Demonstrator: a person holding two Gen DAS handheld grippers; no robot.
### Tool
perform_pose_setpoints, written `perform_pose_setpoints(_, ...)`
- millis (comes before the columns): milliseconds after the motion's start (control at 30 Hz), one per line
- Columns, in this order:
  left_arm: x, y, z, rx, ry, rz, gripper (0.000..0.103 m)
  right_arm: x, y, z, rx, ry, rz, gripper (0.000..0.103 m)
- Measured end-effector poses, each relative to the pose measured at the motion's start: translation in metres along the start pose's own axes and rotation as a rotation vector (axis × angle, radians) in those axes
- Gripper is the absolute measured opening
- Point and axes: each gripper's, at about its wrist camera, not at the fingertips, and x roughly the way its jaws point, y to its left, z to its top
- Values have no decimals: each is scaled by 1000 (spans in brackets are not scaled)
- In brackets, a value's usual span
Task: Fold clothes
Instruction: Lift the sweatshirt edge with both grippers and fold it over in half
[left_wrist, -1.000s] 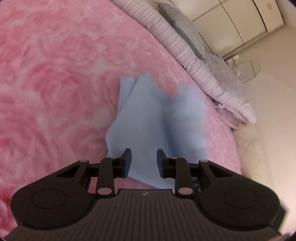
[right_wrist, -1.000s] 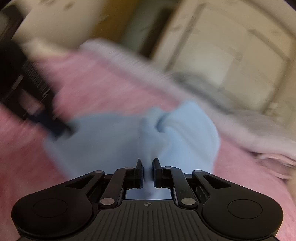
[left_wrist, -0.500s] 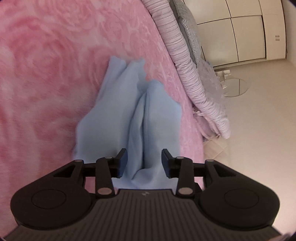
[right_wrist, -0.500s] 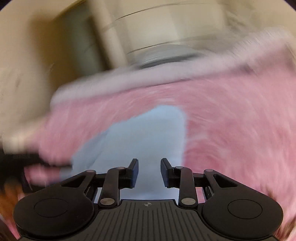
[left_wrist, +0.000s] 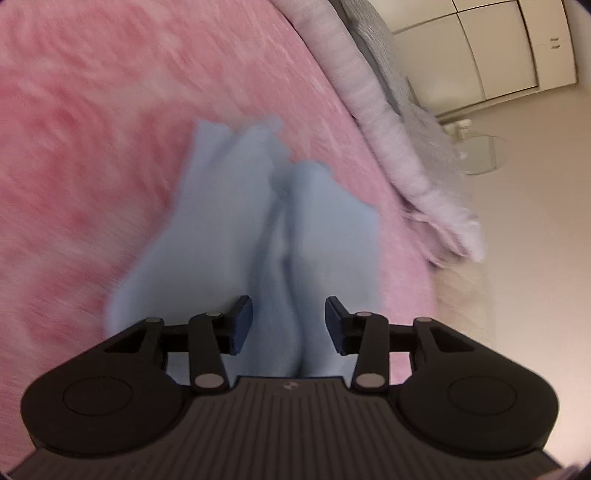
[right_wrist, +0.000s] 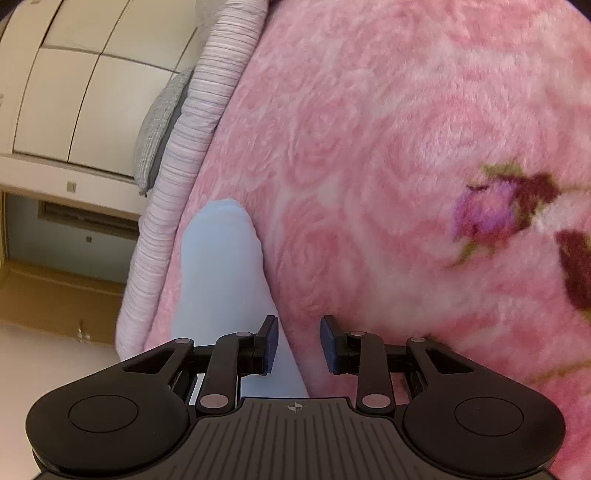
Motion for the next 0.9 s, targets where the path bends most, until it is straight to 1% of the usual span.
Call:
perform_pose_setpoints(67, -2, 7, 3, -39, -5, -25, 37, 2, 2, 4, -13, 3, -5, 30)
perform_pose_setpoints(100, 1, 9, 6, -52, 4, -35, 38, 5, 2, 5, -22, 3, -7, 30)
perform_pose_setpoints(167, 11, 9, 10, -47, 37, -47, 38, 5, 2, 1, -32, 1, -8, 31)
perform_pose_setpoints(267, 29, 3, 18, -14, 78, -60, 39, 5, 3, -1, -35, -1, -10, 30)
perform_pose_setpoints(333, 37, -4, 23, 7, 88, -68, 40, 6, 5, -1, -37, 1, -12, 30)
perform_pose_setpoints(400, 42, -12, 24, 49, 95, -74, 40, 9, 5, 0, -40, 3, -12, 31)
perform_pose_setpoints(467, 44, -19, 22, 106, 98, -62, 40, 10, 6, 1, -48, 5, -13, 30)
perform_pose_setpoints(500, 43, -23, 20, 140, 96, -50, 38, 10, 7, 1, -57, 6, -14, 30)
perform_pose_setpoints(533, 40, -25, 17, 178, 93, -36, 28, 11, 9, 0, -72, 9, -17, 30)
perform_pose_setpoints(567, 38, -26, 16, 203, 91, -35, 22, 12, 12, 0, -91, 13, -21, 30)
perform_pose_setpoints(600, 35, -26, 14, 215, 92, -47, 12, 13, 15, -1, -114, 17, -27, 30)
perform_pose_setpoints(633, 33, -27, 13, 226, 93, -59, 7, 14, 19, -2, -141, 23, -31, 30)
perform_pose_setpoints(700, 27, -30, 13, 264, 74, -71, 6, 18, 27, -4, -185, 47, -17, 26)
perform_pose_setpoints(733, 22, -33, 14, 293, 56, -70, 6, 19, 31, -6, -204, 60, -6, 17)
perform_pose_setpoints(767, 14, -36, 15, 329, 33, -62, 6, 21, 35, -7, -223, 74, 5, 13)
perform_pose_setpoints(833, -3, -39, 19, 385, -14, -52, 6, 25, 49, -13, -295, 88, 14, 12)
perform_pose_setpoints(900, -21, -36, 27, 409, -54, -44, 6, 28, 63, -20, -366, 101, 24, 12)
